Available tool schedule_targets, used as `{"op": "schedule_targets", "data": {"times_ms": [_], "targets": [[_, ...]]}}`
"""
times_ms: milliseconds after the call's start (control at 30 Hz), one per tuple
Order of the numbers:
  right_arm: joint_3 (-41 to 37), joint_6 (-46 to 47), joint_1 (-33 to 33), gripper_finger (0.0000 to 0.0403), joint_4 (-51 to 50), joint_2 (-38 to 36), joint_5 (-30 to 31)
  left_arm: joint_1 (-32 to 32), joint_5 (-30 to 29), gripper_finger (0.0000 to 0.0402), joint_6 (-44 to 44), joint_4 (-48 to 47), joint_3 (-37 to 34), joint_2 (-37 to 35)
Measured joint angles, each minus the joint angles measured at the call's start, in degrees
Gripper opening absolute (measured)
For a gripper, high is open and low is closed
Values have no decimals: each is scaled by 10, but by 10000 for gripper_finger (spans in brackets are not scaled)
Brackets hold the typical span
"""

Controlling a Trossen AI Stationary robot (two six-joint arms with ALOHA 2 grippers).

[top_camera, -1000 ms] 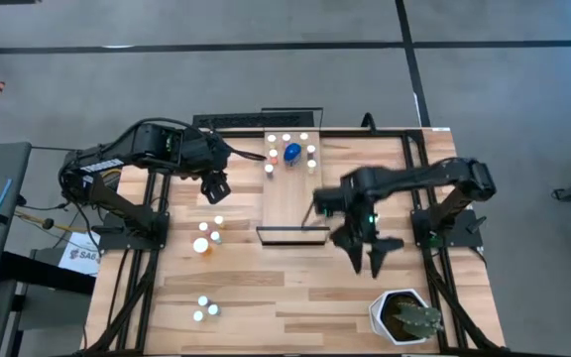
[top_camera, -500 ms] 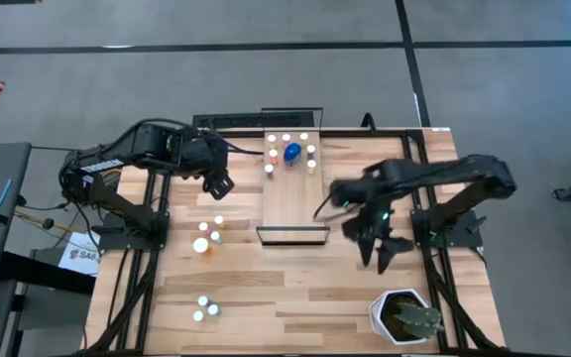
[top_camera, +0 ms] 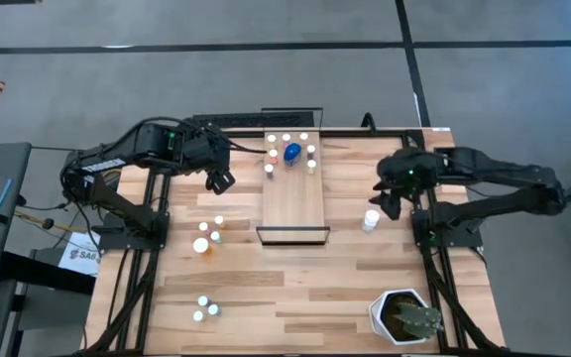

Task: Pick and place medicine bottles onto shelf by color
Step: Put the white pill bottle on the shelf

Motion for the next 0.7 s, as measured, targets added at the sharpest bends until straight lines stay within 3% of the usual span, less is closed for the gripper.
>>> {"op": "schedule_targets", "data": {"times_ms": [133,367,700], "targets": [[-26,57,5,240,-2,-5,-7,1,-3,217,13,9,0,0],[-55,129,19,239,-15,55,23,1,-23,217,6,5,0,0],[-58,148,21,239,-44,154,55,1,-18,217,4,5,0,0]]}}
